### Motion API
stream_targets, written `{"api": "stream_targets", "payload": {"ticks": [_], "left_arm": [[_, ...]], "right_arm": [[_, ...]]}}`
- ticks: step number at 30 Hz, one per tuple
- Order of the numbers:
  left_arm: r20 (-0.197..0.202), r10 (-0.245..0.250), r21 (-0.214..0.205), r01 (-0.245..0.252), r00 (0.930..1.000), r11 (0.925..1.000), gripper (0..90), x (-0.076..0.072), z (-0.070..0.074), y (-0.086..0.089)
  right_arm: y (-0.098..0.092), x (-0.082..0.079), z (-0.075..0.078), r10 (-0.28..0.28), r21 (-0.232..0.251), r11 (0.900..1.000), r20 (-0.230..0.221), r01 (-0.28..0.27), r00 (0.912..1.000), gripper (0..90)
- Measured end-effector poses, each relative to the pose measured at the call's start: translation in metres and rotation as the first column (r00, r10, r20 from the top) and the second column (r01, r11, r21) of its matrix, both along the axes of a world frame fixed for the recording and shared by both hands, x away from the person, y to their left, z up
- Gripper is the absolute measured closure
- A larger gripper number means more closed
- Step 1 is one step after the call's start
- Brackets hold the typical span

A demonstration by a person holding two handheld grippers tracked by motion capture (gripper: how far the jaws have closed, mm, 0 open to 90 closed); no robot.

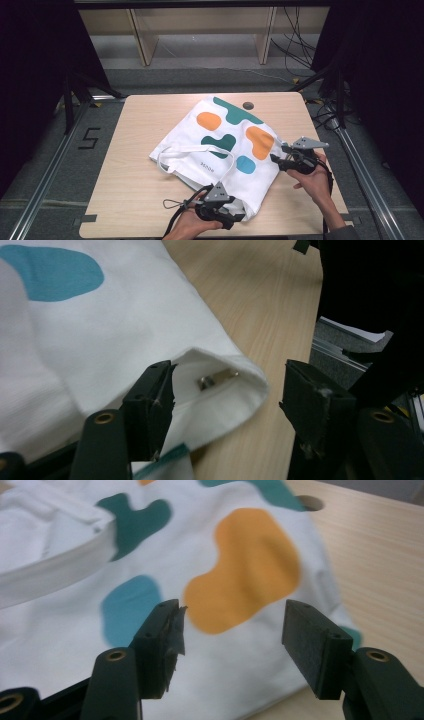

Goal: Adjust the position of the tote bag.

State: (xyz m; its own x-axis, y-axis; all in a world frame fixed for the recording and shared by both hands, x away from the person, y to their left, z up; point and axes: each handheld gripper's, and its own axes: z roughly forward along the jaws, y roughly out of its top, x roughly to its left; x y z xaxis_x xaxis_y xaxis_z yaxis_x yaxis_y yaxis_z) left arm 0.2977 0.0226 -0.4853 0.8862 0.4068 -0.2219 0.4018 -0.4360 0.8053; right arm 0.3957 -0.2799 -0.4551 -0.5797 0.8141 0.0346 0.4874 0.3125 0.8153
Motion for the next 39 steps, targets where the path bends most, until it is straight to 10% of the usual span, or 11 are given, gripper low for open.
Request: {"api": "stream_targets", "payload": {"ticks": [6, 13, 23, 25, 31, 34, 37, 39], "left_arm": [[0.058, 0.093, 0.013, -0.094, 0.9939, 0.9955, 30.5, 0.004, 0.013, 0.04], [0.015, 0.259, -0.027, -0.259, 0.9658, 0.9656, 29.1, 0.012, 0.01, 0.098], [0.127, 0.406, 0.112, -0.42, 0.9051, 0.9007, 28.6, 0.022, 0.0, 0.147], [0.115, 0.456, 0.084, -0.466, 0.8826, 0.8809, 25.4, 0.023, -0.004, 0.15], [0.121, 0.497, 0.127, -0.51, 0.8591, 0.8506, 21.2, 0.029, -0.006, 0.164], [0.159, 0.478, 0.193, -0.502, 0.8641, 0.8434, 21.2, 0.03, -0.005, 0.17], [0.169, 0.499, 0.195, -0.525, 0.8499, 0.8285, 21.3, 0.032, -0.005, 0.174], [0.168, 0.534, 0.165, -0.558, 0.8284, 0.8131, 21.5, 0.033, -0.008, 0.174]], "right_arm": [[0.02, -0.031, 0.0, 0.104, 0.001, 0.9946, -0.036, -0.104, 0.9939, 37.1], [0.048, -0.067, -0.003, 0.23, 0.018, 0.9733, -0.057, -0.229, 0.9716, 34.8], [0.089, -0.086, -0.018, 0.316, -0.032, 0.9468, -0.097, -0.32, 0.9438, 33.9], [0.096, -0.088, -0.023, 0.312, -0.067, 0.9458, -0.089, -0.318, 0.946, 34.1], [0.108, -0.091, -0.035, 0.323, -0.145, 0.9302, -0.111, -0.337, 0.9398, 38.2], [0.112, -0.093, -0.041, 0.319, -0.237, 0.9114, -0.107, -0.336, 0.9415, 46.4], [0.11, -0.096, -0.044, 0.358, -0.283, 0.8811, -0.127, -0.379, 0.9252, 65.4], [0.109, -0.098, -0.043, 0.376, -0.309, 0.8669, -0.109, -0.391, 0.92, 73.9]]}}
